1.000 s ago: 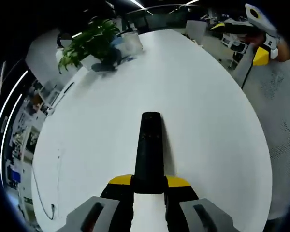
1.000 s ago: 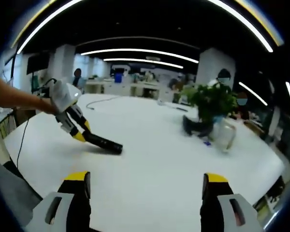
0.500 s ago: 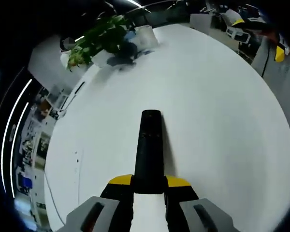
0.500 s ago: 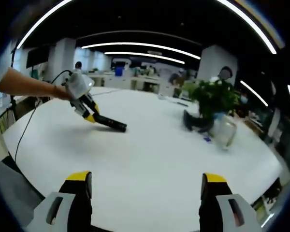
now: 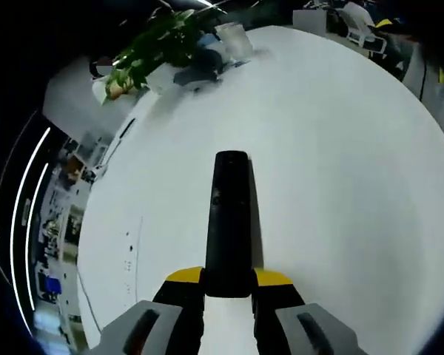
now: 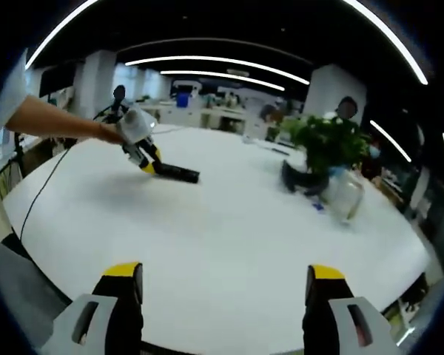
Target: Press the specified remote control buttons in sequence, fully releasing each button before pressing the next.
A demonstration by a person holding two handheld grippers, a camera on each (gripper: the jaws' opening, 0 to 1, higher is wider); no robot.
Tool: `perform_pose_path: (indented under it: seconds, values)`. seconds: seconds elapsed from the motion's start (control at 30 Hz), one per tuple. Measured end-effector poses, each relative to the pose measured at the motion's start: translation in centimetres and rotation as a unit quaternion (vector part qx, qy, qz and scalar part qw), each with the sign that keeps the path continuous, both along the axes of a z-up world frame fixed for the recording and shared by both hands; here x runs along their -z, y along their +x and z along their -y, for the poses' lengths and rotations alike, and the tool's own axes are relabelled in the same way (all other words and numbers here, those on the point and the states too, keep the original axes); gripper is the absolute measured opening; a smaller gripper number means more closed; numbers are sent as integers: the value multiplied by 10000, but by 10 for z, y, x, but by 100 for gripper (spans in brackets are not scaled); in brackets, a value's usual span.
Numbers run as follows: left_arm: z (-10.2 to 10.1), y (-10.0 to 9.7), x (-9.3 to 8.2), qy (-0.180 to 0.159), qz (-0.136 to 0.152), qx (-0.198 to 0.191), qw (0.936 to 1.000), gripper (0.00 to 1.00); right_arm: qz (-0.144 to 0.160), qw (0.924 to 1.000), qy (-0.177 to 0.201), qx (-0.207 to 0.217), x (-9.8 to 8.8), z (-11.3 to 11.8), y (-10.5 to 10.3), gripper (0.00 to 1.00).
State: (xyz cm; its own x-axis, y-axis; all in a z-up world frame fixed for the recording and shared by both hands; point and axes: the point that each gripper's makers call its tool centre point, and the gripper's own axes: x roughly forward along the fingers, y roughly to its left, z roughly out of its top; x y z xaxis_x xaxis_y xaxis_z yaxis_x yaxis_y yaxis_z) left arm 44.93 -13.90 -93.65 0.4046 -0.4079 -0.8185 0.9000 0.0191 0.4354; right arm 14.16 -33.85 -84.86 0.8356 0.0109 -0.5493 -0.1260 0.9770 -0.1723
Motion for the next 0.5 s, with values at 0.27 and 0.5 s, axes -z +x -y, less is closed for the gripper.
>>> perform_pose_path:
  seconds: [0.27,0.5]
  values:
    - [1,1,4,-208,-420,-110,9988,23,-79,10000,-2,-53,3,-2,0,90]
    - [2,-3,4,-388,-642,-217,9969,24,-22,9999,62,-76,0,-3,0,91]
